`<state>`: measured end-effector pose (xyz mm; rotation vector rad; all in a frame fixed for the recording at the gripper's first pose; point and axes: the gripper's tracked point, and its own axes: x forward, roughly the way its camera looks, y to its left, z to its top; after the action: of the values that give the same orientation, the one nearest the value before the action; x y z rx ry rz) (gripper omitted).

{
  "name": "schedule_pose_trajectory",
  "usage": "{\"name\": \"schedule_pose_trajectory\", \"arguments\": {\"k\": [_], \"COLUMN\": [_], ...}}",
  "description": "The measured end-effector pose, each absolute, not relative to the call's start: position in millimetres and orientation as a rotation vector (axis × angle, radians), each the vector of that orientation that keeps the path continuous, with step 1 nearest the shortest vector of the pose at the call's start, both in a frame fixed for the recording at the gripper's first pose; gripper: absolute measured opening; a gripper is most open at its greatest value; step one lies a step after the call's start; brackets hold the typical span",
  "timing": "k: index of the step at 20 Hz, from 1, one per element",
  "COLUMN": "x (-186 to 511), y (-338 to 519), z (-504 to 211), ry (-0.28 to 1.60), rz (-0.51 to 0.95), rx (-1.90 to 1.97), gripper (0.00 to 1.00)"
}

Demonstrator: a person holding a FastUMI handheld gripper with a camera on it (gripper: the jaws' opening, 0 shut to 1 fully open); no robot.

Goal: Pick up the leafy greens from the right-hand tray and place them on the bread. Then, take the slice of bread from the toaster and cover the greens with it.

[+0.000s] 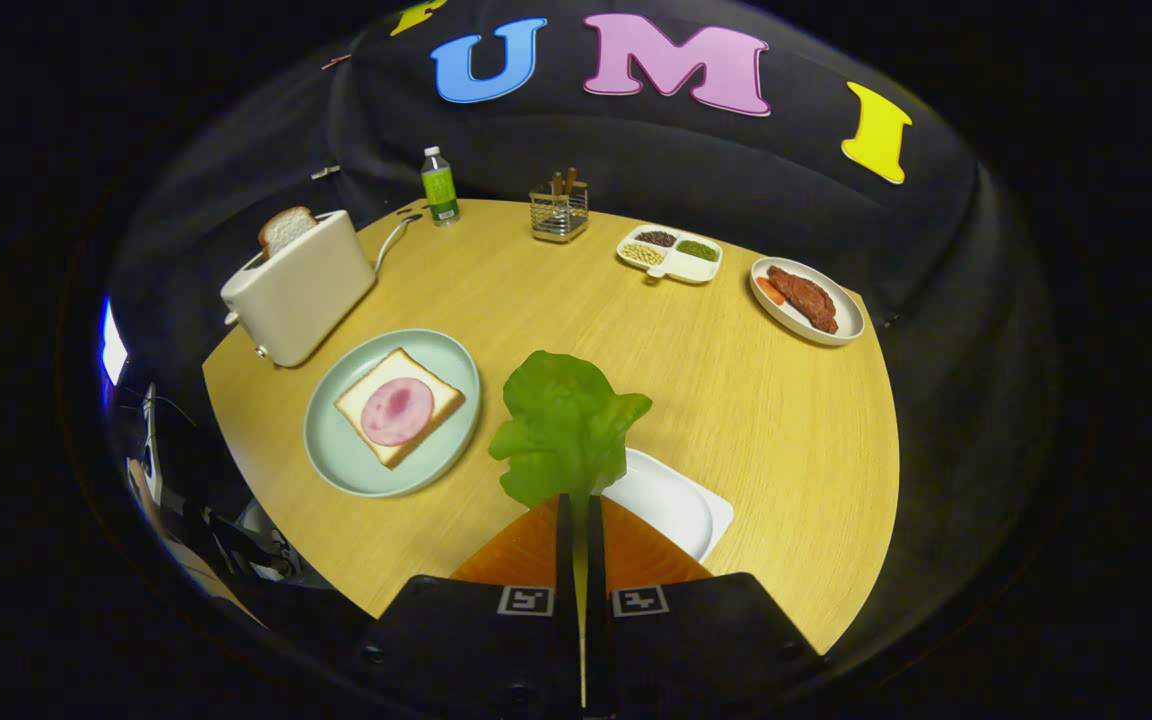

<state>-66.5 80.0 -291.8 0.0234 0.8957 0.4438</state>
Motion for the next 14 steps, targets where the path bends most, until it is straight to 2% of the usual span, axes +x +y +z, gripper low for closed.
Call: {"name": "schedule_pose_trajectory", "arguments": {"k": [7, 14], "x": [-46, -40], "y": [166, 241], "z": [-236, -228], "ry": [0.798, 0.804], "rz": [0.566, 0.660], "rx": [0.030, 0.004], "gripper": [0.06, 0.07]}}
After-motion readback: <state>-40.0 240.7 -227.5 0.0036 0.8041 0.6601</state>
